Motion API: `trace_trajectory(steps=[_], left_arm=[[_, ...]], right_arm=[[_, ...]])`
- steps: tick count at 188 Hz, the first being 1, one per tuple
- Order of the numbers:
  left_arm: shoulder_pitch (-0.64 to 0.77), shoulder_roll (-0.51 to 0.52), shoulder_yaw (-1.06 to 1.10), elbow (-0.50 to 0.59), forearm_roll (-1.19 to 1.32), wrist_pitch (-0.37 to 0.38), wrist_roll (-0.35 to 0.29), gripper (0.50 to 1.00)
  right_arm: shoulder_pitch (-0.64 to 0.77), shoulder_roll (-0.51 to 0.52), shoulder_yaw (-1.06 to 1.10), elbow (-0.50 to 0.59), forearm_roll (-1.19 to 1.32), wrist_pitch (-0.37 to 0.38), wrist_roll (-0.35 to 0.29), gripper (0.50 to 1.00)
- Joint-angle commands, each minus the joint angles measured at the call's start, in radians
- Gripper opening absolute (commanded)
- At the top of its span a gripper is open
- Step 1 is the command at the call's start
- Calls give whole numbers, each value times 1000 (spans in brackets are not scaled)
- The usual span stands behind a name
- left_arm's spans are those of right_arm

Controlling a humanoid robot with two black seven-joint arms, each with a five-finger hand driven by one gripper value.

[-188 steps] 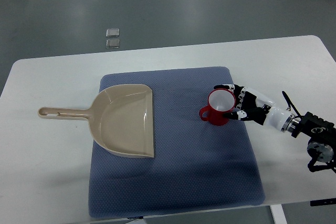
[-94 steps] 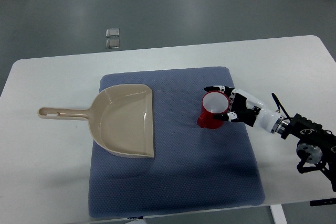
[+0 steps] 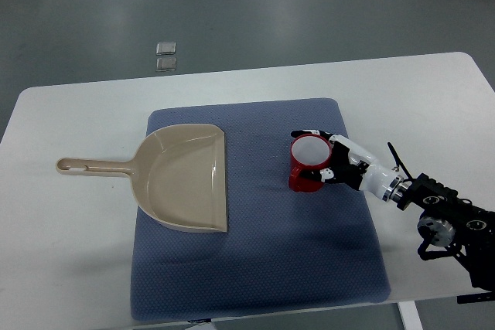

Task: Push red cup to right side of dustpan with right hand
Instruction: 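Push the red mug with the right hand toward the dustpan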

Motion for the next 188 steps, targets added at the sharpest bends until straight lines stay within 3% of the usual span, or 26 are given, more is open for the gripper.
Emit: trace_trajectory(steps=[1,188], left_arm=[[0,0,0,0,0,0,0,1000],[0,0,0,0,0,0,0,1000]], right_arm=[[2,10,1,-2,0,-20,0,934],[14,125,-2,11,-29,-92,0,930]])
